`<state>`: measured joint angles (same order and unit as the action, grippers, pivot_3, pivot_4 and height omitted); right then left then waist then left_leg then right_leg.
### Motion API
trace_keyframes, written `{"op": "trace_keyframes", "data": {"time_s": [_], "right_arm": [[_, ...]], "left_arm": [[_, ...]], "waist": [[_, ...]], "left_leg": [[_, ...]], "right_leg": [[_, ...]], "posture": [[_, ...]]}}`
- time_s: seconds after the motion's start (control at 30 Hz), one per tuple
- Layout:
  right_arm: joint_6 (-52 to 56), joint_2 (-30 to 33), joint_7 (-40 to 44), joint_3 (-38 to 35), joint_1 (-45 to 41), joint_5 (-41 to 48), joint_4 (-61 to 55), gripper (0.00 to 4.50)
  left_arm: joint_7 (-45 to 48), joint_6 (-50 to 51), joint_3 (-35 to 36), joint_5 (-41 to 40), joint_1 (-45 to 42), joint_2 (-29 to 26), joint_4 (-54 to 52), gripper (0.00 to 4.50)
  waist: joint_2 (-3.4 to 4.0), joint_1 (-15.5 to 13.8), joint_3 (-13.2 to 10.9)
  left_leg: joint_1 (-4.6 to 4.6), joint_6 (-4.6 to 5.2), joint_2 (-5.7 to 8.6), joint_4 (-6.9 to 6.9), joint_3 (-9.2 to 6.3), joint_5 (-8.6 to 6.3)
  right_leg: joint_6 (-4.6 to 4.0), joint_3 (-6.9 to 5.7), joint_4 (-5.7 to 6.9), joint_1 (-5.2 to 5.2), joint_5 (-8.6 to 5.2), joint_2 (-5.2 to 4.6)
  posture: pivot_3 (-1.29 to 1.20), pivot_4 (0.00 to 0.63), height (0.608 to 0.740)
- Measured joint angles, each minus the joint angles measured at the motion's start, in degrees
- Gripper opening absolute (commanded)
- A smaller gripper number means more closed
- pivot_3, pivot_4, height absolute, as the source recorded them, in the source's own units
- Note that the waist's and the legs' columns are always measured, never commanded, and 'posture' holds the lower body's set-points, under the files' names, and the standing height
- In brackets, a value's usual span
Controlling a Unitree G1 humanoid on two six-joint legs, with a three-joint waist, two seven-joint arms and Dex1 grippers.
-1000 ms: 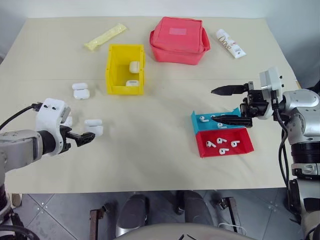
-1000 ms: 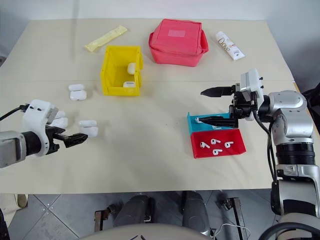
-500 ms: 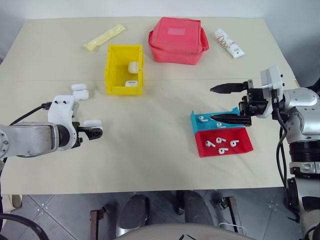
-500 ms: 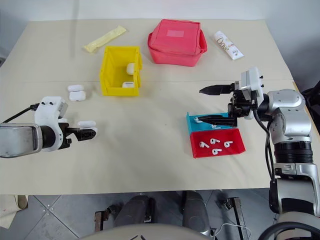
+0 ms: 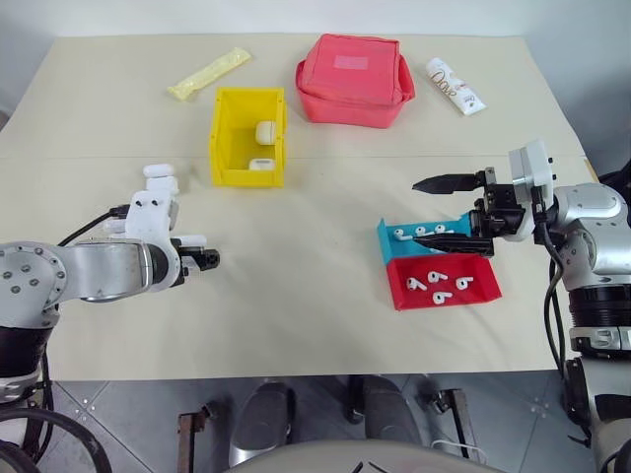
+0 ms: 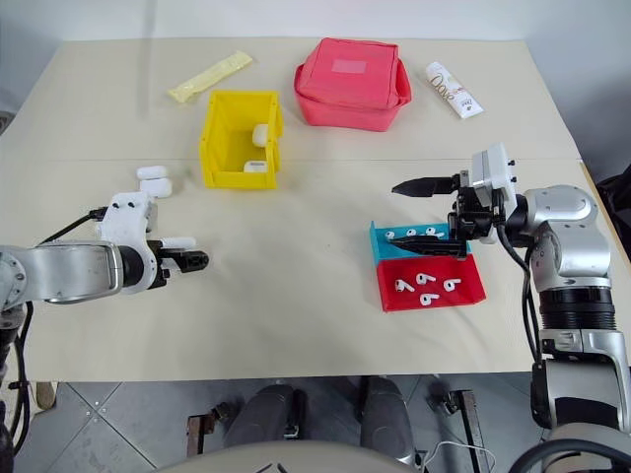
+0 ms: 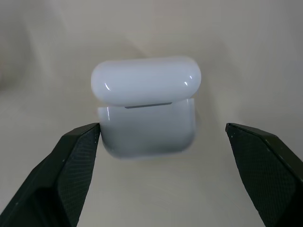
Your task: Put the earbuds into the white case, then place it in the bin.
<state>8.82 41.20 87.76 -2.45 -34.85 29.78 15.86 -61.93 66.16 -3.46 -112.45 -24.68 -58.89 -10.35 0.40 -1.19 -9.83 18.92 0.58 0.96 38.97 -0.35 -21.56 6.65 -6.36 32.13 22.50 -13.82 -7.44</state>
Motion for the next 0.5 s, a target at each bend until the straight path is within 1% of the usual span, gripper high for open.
{"op": "trace_keyframes", "data": {"time_s": [0.2,0.5], "right_arm": [[0.08,0.0,-0.1,-0.01,0.71,0.02,-0.4,4.5],[0.34,0.11,-0.47,-0.33,3.45,0.64,-2.85,4.5]], "left_arm": [[0.36,2.71,-0.01,-0.02,-1.73,-0.03,3.29,4.48],[5.56,8.78,-2.64,0.0,-5.76,-2.34,9.04,4.48]], "waist": [[-0.01,-0.09,0.0],[-0.01,-0.04,0.01]], "left_leg": [[0.0,0.0,0.15,0.01,-0.01,0.0],[-0.11,-0.01,0.21,-0.03,-0.01,0.0]], "right_leg": [[0.01,0.01,0.01,0.0,0.0,-0.01],[0.01,0.11,0.05,-0.01,0.0,0.02]], "posture": [[0.0,0.15,0.74],[0.0,0.15,0.74]]}}
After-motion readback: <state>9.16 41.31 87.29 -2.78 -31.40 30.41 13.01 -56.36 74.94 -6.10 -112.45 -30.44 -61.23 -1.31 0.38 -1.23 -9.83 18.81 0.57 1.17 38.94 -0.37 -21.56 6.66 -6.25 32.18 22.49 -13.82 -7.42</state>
